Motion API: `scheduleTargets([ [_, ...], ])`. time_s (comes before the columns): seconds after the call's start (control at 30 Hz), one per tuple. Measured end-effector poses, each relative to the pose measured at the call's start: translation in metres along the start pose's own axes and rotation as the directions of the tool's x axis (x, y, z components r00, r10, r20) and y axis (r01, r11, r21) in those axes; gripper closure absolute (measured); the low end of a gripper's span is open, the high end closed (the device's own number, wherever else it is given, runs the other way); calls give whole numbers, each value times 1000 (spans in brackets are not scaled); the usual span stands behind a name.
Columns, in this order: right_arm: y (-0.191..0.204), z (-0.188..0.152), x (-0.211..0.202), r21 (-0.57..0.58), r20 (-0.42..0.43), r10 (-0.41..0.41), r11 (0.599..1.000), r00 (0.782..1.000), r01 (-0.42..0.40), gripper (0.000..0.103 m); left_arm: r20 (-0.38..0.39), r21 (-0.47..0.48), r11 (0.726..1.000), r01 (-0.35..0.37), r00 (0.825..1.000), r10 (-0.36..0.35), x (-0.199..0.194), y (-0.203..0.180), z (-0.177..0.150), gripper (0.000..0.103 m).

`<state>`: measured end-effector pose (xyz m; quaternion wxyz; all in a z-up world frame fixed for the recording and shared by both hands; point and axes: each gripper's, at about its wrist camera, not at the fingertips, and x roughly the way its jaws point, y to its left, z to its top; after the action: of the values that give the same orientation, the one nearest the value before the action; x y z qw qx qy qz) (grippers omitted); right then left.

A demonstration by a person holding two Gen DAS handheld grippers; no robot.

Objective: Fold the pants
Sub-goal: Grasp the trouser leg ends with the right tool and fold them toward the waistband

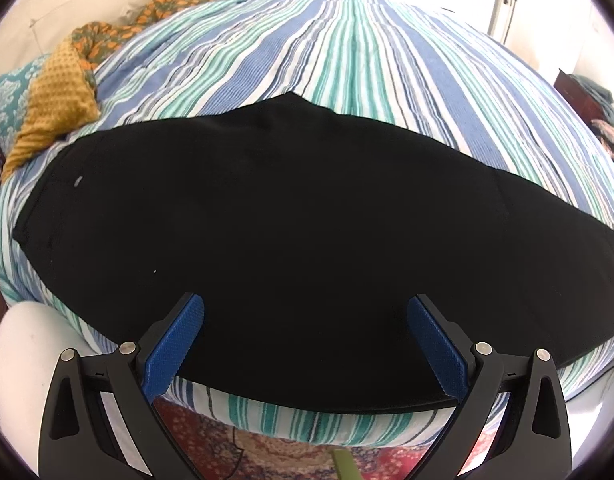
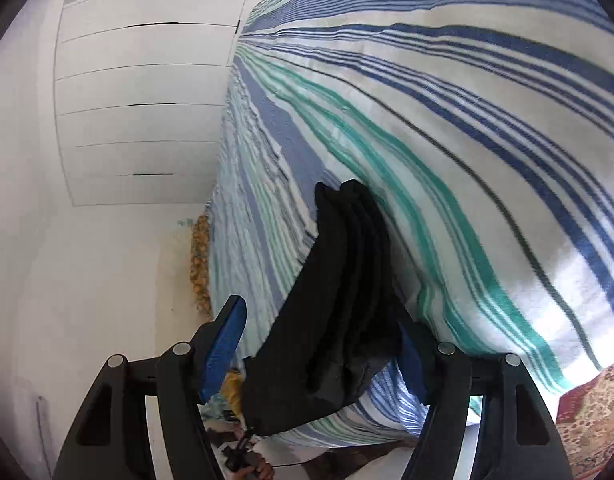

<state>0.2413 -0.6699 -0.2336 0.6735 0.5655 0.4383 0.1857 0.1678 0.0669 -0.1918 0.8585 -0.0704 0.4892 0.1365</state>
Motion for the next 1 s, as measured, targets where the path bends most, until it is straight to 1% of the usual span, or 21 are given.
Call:
scheduleTargets([
  [0.03,1,1,5,-12,-20,14,1000,1000,-14,32,2,-1,1000,0,1000,0,0,0,0,1],
  [0.1,5,3,12,-51,-53,-63,997,997,61,33,6,3,1000,-1,1000,1,-1,0,-1,1],
  [0.2,7,9,27,-63,-88,-177,983,980,172,35,3,16,1000,-2,1000,2,0,-3,-1,1],
  [0.23,8,11,33,-73,-92,-225,973,970,218,45,6,20,1000,-2,1000,2,0,-3,-2,1],
  [0.27,11,11,37,-101,-86,-288,955,954,279,67,12,22,1000,-2,1000,2,-2,-3,-2,1],
  [0.3,14,11,40,-131,-71,-354,930,933,343,78,20,23,1000,-2,1000,1,-4,-2,-2,1],
  [0.33,17,10,42,-144,-65,-376,920,924,364,79,27,22,1000,-1,1000,1,-4,-1,-1,1],
  [0.37,17,10,40,-148,-59,-369,922,928,357,81,32,19,1000,-1,999,0,-5,0,-1,1],
  [0.4,21,8,38,-151,-49,-355,926,933,345,81,34,14,1000,1,999,-1,-5,2,0,1],
  [0.43,26,5,37,-154,-44,-327,936,944,317,82,34,5,1000,4,999,-4,-5,4,1,1],
  [0.53,54,-9,34,-151,-45,-184,973,982,175,83,33,-26,999,20,999,-19,-4,10,4,1],
  [0.6,88,-25,43,-186,-68,-107,978,992,93,83,40,-47,998,31,999,-29,-4,14,6,1],
  [0.67,122,-43,56,-207,-98,-21,978,995,0,83,51,-70,997,43,998,-40,-4,20,8,1],
  [0.73,155,-63,77,-211,-135,68,973,989,-96,83,60,-101,993,60,997,-54,-4,29,9,1],
  [0.8,185,-86,111,-216,-184,124,963,975,-163,83,64,-135,988,78,996,-70,-5,38,8,1],
  [0.87,209,-112,152,-212,-243,160,954,957,-214,83,69,-174,980,96,994,-86,-7,50,6,1],
  [0.93,224,-141,197,-198,-310,191,945,931,-260,83,81,-210,971,113,992,-98,-10,62,6,1],
  [1.0,237,-172,246,-212,-364,188,937,912,-277,83,93,-243,963,120,991,-100,-13,74,5,1],
])
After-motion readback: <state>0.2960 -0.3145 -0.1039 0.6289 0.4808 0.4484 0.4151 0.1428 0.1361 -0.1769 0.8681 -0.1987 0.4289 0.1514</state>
